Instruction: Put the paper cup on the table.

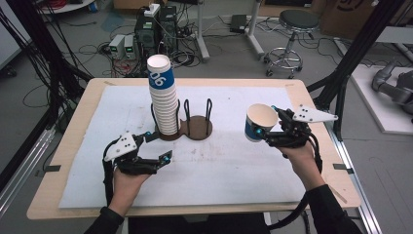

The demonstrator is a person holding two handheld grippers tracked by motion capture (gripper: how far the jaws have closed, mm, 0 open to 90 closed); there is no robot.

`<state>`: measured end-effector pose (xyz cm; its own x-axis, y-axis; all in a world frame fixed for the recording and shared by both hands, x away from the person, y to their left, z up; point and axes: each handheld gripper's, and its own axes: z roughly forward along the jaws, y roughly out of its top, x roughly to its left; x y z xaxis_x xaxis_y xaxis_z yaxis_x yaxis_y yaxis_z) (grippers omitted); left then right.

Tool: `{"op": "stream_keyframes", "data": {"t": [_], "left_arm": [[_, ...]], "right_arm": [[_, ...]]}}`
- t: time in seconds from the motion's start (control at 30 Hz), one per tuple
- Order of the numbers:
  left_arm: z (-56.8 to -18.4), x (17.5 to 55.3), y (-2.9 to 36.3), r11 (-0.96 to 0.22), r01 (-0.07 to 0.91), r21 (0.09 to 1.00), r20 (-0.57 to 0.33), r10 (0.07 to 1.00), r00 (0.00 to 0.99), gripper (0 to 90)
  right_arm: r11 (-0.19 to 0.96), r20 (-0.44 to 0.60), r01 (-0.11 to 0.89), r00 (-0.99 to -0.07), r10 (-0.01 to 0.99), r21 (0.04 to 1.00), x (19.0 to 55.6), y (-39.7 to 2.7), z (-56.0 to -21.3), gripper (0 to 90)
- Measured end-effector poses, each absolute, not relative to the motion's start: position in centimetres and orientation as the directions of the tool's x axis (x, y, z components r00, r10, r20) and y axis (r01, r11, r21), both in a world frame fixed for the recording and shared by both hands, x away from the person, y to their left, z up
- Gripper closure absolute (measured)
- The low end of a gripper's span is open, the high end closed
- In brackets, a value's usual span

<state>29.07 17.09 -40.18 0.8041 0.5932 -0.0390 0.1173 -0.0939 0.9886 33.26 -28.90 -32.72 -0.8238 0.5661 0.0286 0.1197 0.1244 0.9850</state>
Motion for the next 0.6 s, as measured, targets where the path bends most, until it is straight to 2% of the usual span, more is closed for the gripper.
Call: {"op": "stream_keyframes", "data": {"t": [0.6], "left_arm": [[-40.5,29.2,16.7,-0.115,0.124,0.986,-0.034,0.585,0.811,17.8]], "right_arm": [[0.15,0.005,0.125,-0.782,0.623,0.981,35.1,-30.8,-33.2,21.6]]}}
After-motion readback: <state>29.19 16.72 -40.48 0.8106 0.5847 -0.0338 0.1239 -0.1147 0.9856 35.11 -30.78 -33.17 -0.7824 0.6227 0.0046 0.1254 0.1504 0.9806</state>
